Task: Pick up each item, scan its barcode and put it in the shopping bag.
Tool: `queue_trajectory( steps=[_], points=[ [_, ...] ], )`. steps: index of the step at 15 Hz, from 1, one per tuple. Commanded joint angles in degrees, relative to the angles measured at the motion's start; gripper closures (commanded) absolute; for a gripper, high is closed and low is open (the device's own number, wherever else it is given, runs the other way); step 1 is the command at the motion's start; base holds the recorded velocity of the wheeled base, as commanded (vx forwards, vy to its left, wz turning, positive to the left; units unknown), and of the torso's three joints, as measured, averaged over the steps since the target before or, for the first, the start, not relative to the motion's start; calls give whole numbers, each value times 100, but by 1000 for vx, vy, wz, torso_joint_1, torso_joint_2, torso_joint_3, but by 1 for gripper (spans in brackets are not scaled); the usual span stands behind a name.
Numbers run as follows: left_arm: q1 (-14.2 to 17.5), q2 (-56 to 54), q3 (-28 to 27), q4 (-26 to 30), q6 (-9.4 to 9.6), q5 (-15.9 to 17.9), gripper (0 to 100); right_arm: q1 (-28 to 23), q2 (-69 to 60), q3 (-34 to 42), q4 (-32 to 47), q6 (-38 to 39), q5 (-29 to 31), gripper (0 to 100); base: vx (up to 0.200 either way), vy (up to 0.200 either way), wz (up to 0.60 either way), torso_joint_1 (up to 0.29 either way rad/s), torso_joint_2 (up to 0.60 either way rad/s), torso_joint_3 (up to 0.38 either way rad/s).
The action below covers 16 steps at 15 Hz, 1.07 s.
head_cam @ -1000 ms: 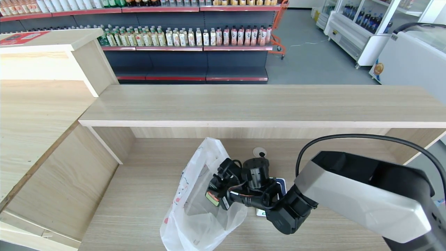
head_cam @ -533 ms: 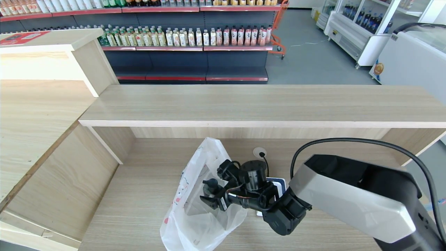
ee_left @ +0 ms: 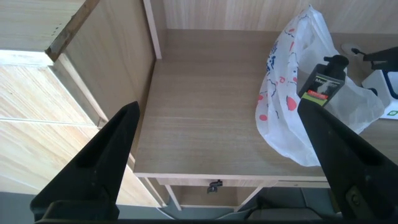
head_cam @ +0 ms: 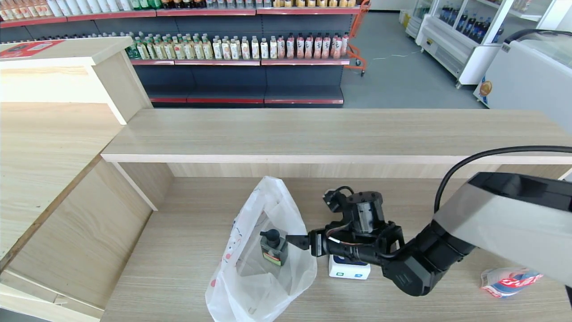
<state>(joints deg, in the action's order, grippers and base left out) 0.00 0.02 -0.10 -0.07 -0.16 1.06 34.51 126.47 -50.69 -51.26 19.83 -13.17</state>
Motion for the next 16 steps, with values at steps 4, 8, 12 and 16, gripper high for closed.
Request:
queue_trajectory(
  steps=[4,8,12,16],
  points=[
    [0,-2,1,-1,-2,-1,0,-735,-1739,868,609,521,-63,0,0,0,0,0,0,0],
    [0,-2,1,-1,-2,-1,0,-1570,-3567,1202,1936,521,-125,0,0,0,0,0,0,0],
    [0,-2,1,-1,-2,-1,0,-2423,-4473,1237,2859,530,200,0,0,0,0,0,0,0],
    [0,-2,1,-1,-2,-1,0,-2739,-5501,1307,4071,574,570,0,0,0,0,0,0,0]
  ],
)
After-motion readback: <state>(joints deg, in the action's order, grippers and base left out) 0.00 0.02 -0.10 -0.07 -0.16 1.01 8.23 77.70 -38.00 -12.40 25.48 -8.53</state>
